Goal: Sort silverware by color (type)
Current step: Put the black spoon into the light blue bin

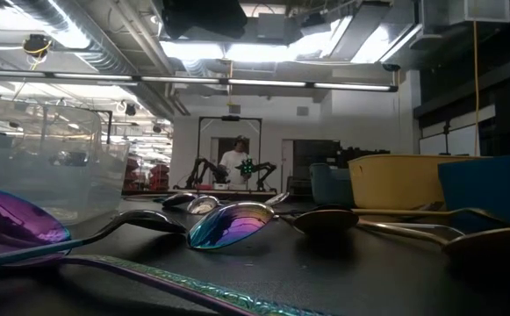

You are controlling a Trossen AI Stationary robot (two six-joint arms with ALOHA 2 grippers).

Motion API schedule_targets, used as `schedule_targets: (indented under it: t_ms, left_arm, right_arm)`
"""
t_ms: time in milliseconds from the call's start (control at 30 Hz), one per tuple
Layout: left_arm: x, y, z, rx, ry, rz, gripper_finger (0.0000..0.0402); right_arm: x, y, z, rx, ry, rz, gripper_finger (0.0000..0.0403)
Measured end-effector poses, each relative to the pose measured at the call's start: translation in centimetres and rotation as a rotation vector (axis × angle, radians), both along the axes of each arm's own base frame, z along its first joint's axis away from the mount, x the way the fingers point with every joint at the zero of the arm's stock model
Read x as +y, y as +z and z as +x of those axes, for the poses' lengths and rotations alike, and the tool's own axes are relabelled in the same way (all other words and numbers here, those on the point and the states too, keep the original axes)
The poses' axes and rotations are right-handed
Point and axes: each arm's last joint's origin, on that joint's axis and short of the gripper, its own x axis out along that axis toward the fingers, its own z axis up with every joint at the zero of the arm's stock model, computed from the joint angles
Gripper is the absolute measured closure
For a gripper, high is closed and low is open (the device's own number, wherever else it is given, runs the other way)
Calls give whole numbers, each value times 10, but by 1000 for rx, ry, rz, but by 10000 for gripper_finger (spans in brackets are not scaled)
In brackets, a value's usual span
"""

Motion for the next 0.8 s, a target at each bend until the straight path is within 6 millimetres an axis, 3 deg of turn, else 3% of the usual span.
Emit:
schedule_targets:
  t_ms: [433, 800]
  left_arm:
    - [0, 0, 0, 0, -1, 0, 327]
    - [0, 0, 0, 0, -1, 1, 327]
  right_arm:
    - [1, 1, 1, 8, -50, 29, 402]
    - [3, 15, 3, -44, -51, 90, 403]
